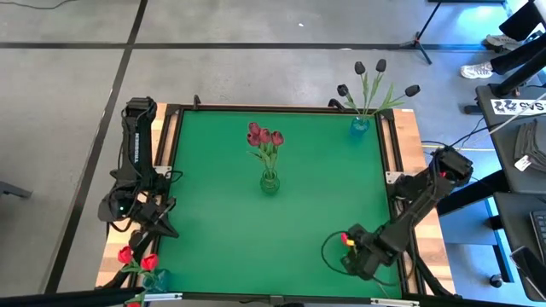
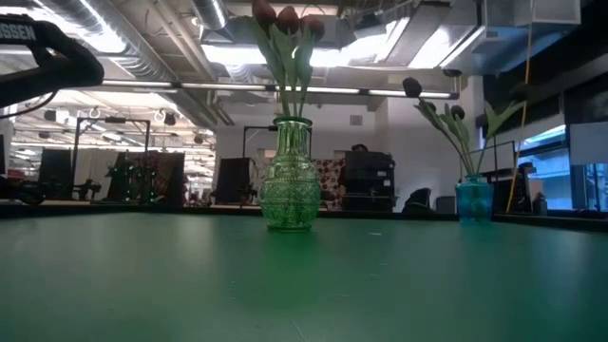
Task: Sort flowers into vase by color
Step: Put the red flower into the bottom left blue vase
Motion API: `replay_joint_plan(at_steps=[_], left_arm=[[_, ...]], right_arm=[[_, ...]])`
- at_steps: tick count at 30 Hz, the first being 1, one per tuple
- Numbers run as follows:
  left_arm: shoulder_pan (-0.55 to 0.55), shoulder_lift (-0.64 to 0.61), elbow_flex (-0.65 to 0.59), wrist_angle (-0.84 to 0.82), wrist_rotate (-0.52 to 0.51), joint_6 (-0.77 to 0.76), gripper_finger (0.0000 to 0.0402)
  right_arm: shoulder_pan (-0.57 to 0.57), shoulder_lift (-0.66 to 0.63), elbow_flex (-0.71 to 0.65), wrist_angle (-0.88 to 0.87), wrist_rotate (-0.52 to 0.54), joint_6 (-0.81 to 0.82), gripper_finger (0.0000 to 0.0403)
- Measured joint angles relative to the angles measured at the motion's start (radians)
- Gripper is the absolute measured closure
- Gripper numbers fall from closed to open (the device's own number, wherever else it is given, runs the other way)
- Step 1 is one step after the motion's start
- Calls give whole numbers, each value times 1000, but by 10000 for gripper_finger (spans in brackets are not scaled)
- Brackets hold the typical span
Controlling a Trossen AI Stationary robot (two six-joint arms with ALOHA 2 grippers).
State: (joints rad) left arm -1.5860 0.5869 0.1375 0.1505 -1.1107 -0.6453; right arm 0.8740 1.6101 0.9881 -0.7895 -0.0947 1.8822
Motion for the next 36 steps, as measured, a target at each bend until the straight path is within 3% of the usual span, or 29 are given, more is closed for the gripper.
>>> replay_joint_plan(at_steps=[4,8,14,17,22,25,29,32,36], left_arm=[[0,0,0,0,-6,10,399],[0,2,0,0,-11,63,399],[0,2,0,-1,-9,54,399],[0,2,0,-5,-42,78,399],[22,4,1,-32,-136,-10,397],[85,15,1,-93,-92,-130,379],[220,26,1,-169,53,-229,343],[320,42,1,-161,143,-215,314],[423,51,1,-69,213,-90,283]], right_arm=[[10,51,-17,29,48,0,181],[-8,103,-26,17,60,-23,221],[-55,124,-9,22,53,-124,324],[-80,130,20,-22,105,-209,387],[-155,130,106,-41,249,-325,392],[-220,130,200,-29,426,-508,395],[-335,129,319,70,624,-833,396],[-385,129,384,278,692,-1108,397],[-406,128,403,693,685,-1456,397]])
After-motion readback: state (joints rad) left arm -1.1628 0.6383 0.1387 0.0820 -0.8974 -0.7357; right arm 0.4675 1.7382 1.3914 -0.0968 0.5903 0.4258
